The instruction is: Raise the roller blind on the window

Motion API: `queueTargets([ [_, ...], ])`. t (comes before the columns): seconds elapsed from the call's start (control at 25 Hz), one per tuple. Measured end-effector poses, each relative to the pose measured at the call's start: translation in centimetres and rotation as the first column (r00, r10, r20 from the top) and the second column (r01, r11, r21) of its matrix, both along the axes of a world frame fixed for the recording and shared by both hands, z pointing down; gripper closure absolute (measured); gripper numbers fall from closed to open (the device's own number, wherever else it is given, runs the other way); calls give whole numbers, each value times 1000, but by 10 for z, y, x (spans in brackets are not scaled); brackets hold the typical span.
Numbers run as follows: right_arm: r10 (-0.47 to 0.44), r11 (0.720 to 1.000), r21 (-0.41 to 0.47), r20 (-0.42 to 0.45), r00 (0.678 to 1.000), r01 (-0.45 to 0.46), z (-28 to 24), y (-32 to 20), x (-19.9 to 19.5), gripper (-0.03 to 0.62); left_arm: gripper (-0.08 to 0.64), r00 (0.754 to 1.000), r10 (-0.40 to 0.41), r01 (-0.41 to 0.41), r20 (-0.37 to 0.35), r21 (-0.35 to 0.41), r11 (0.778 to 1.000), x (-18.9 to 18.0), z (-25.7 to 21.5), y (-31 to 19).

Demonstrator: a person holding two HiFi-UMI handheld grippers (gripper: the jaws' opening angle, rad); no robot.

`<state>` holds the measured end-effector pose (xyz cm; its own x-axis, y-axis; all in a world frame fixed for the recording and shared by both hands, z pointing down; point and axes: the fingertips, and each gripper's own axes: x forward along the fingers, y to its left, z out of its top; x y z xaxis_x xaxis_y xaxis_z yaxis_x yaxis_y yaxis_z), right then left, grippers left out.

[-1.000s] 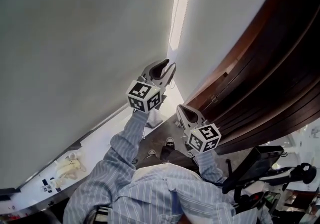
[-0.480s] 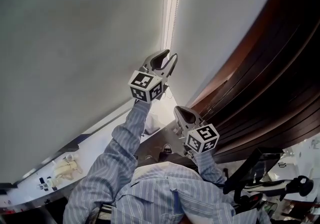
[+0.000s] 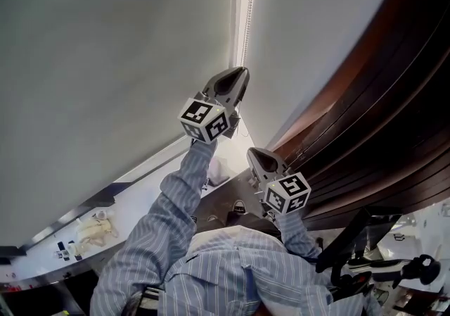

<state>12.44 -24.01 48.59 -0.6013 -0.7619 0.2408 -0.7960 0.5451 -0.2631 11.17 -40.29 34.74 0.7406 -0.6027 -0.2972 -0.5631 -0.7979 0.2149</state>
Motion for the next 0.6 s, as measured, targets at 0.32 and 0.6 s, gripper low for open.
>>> queueTargets([
  [0.32,10,1000,14,11,1000,-10,-3,1,1,586,554,993,45,-36,108,-81,996,11,31,6],
  [0.6,9,981,196,-36,999,-2,-69,-6,3,586,555,992,-8,13,123,-37,999,-19,34,22],
])
